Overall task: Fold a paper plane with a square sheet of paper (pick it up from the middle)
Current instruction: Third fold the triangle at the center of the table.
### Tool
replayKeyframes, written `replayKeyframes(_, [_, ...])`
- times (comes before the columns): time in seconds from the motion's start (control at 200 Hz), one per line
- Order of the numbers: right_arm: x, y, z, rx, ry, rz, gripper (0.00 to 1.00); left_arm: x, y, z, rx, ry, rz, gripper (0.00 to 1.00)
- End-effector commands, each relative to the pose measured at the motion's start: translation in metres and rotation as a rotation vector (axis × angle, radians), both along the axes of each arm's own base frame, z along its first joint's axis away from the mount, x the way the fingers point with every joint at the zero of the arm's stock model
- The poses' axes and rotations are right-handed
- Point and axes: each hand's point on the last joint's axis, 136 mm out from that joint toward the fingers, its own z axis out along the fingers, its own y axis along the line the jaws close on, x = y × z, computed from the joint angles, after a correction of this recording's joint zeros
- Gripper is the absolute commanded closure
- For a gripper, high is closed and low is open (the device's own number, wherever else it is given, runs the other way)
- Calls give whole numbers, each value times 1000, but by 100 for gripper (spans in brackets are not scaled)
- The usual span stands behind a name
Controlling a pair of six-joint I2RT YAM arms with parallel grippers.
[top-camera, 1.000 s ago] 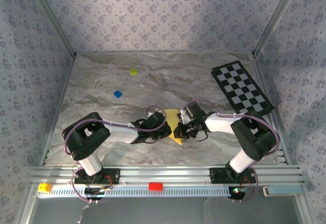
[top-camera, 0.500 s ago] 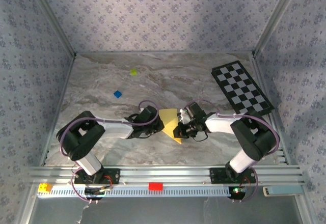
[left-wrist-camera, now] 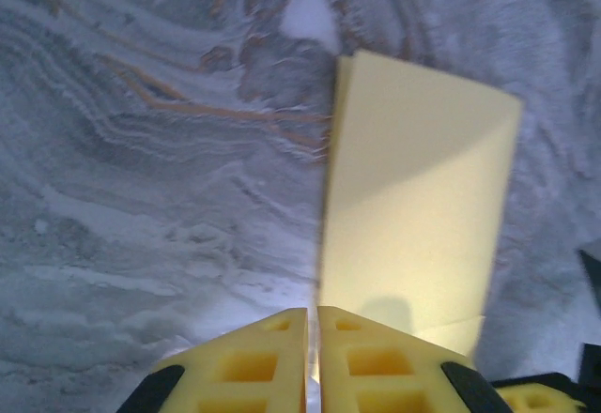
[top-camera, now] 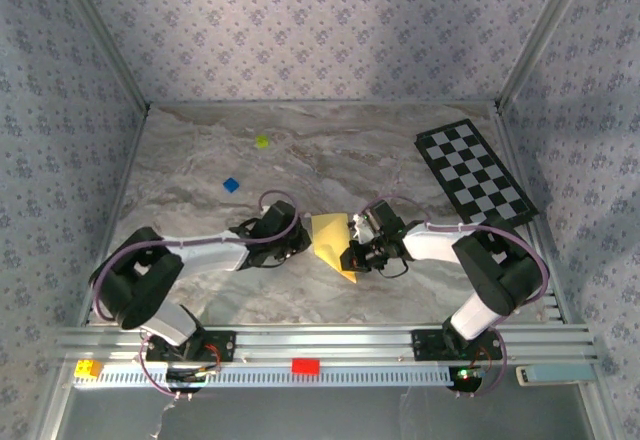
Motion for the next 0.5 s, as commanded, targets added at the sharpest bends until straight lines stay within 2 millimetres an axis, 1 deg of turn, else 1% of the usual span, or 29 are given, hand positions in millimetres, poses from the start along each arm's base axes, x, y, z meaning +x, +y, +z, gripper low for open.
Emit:
replayKeyframes(0.0, [-19, -25, -25, -123, 89, -29, 100, -1, -9, 19, -9, -43, -39, 89])
replayKeyframes(0.125, [-18, -25, -23, -121, 84, -32, 100, -10, -34, 31, -45, -62, -98, 90])
replayKeyframes(0.18, [-18, -26, -24, -124, 86, -32, 100, -16, -45, 32, -61, -61, -116, 91])
replayKeyframes(0.26, [-19, -27, -24, -129, 88, -33, 100, -24, -60, 27, -84, -49, -136, 92])
replayKeyframes(0.375, [-20, -28, -25, -132, 91, -35, 100, -31, -77, 18, -115, -26, -155, 95])
replayKeyframes(0.43, [-20, -28, -25, -132, 88, -35, 100, -34, -83, 14, -117, -14, -164, 96])
replayKeyframes(0.495, [-20, -29, -25, -134, 87, -36, 100, -35, -84, 9, -111, -2, -159, 98])
